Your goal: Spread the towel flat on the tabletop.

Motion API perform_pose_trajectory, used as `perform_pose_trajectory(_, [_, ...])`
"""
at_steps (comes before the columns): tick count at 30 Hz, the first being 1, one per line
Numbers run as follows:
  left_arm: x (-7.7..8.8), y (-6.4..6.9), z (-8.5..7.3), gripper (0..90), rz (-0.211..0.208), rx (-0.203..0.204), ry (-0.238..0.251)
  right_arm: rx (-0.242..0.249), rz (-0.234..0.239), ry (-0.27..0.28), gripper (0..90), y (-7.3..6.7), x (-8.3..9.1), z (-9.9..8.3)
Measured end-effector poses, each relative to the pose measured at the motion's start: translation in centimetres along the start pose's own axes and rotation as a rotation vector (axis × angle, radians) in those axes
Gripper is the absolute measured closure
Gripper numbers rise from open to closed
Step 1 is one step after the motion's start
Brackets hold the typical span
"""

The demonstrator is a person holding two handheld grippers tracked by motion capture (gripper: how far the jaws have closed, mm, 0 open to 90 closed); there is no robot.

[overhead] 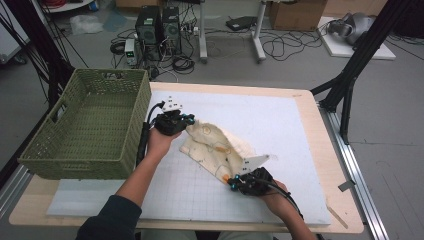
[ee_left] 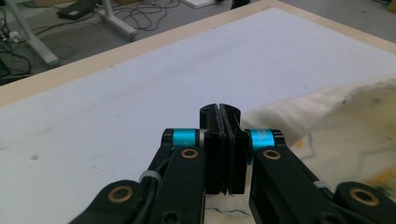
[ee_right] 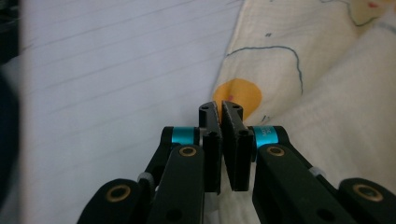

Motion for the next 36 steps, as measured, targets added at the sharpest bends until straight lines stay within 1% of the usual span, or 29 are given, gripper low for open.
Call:
perform_pose_trajectory(1, [0.2,-0.2,0.0,88.1,0.01,0.005,0.002,0.011,0.019,0.002,87.0,-0.2,0.4,-0.4])
perform_pose_trajectory(2, [0.2,-0.4,0.0,88.1,0.016,0.011,0.002,0.013,0.034,-0.001,87.0,-0.4,0.8,-0.8])
perform_pose_trajectory(3, [0.3,-0.6,0.0,88.1,0.025,0.014,-0.006,0.019,0.051,-0.002,87.0,-0.6,1.2,-1.1])
perform_pose_trajectory(4, [0.3,-0.7,0.0,88.1,0.042,0.011,-0.005,0.028,0.07,-0.002,87.0,-0.7,1.5,-1.4])
perform_pose_trajectory(5, [0.3,-0.8,0.0,88.1,0.067,0.011,-0.007,0.039,0.071,-0.001,87.0,-0.8,1.8,-1.7])
perform_pose_trajectory(6, [0.1,-0.8,0.0,88.1,0.088,0.008,-0.011,0.049,0.061,0.001,86.4,-0.8,2.1,-1.9])
perform_pose_trajectory(7, [-0.1,-0.7,-0.1,88.1,0.092,0.001,-0.014,0.052,0.042,0.008,85.4,-0.7,2.3,-2.1])
perform_pose_trajectory(8, [-0.5,-0.7,-0.1,88.1,0.085,0.001,-0.015,0.038,0.031,0.016,82.5,-0.5,2.5,-2.2])
perform_pose_trajectory(9, [-0.8,-0.6,-0.2,88.1,0.085,-0.002,-0.018,0.026,0.019,0.029,77.3,-0.3,2.6,-2.1])
perform_pose_trajectory(10, [-1.1,-0.5,-0.2,88.1,0.084,-0.003,-0.011,0.012,0.004,0.046,73.8,-0.1,2.7,-2.0])
perform_pose_trajectory(11, [-1.4,-0.3,-0.2,88.1,0.077,-0.002,-0.003,-0.003,-0.01,0.065,65.2,0.1,2.9,-1.8])
perform_pose_trajectory(12, [-1.7,-0.2,-0.2,88.1,0.077,-0.006,0.003,-0.026,-0.041,0.084,59.0,0.3,3.0,-1.6])
perform_pose_trajectory(13, [-1.9,-0.1,-0.2,88.1,0.079,-0.008,0.007,-0.035,-0.068,0.104,57.7,0.5,3.2,-1.3])
perform_pose_trajectory(14, [-2.1,-0.1,-0.2,88.0,0.079,-0.008,0.01,-0.042,-0.097,0.123,53.4,0.6,3.4,-1.1])
perform_pose_trajectory(15, [-2.2,-0.1,-0.3,88.1,0.076,-0.004,0.014,-0.053,-0.131,0.14,51.3,0.9,3.5,-0.8])
perform_pose_trajectory(16, [-2.4,0.0,-0.4,88.1,0.072,0.0,0.013,-0.065,-0.155,0.158,51.0,1.1,3.7,-0.6])
perform_pose_trajectory(18, [-2.6,0.0,-0.5,88.0,0.065,-0.005,0.006,-0.073,-0.199,0.194,46.9,1.2,3.9,0.0])
perform_pose_trajectory(20, [-2.7,0.0,-0.5,88.0,0.067,0.0,0.009,-0.071,-0.23,0.24,43.3,1.1,3.9,0.8])
perform_pose_trajectory(22, [-2.6,-0.1,-0.5,88.0,0.065,0.003,0.013,-0.043,-0.269,0.261,42.1,0.7,3.8,1.6])
perform_pose_trajectory(23, [-2.6,-0.1,-0.5,88.0,0.067,0.005,0.017,-0.022,-0.275,0.267,41.9,0.4,3.5,2.2])
perform_pose_trajectory(24, [-2.6,-0.1,-0.4,88.0,0.067,0.005,0.018,-0.011,-0.279,0.268,41.6,0.2,3.3,2.4])
perform_pose_trajectory(26, [-2.5,-0.1,-0.4,88.0,0.062,0.009,0.023,0.016,-0.268,0.261,40.8,-0.3,2.6,3.0])
perform_pose_trajectory(30, [-2.5,-0.1,-0.5,88.0,0.053,0.01,0.017,0.044,-0.263,0.231,39.6,-0.7,1.3,3.4])
perform_pose_trajectory(32, [-2.5,-0.1,-0.5,88.0,0.048,0.013,0.017,0.048,-0.263,0.201,40.3,-0.7,0.5,3.5])
perform_pose_trajectory(35, [-2.5,0.0,-0.4,88.0,0.047,0.016,0.025,0.062,-0.274,0.14,45.9,-0.3,-1.0,3.4])
perform_pose_trajectory(36, [-2.5,0.0,-0.4,88.0,0.047,0.015,0.024,0.063,-0.28,0.126,46.1,-0.1,-1.3,3.4])
Point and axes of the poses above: each handheld gripper's, and its own axes: x roughly backward along the jaws, z roughly out of its top, y roughly to its right, the point moved 3 cm from there along -x, roughly forward along the jaws, and after that the axes turned 14 degrees about -z, right-handed, at the moved point
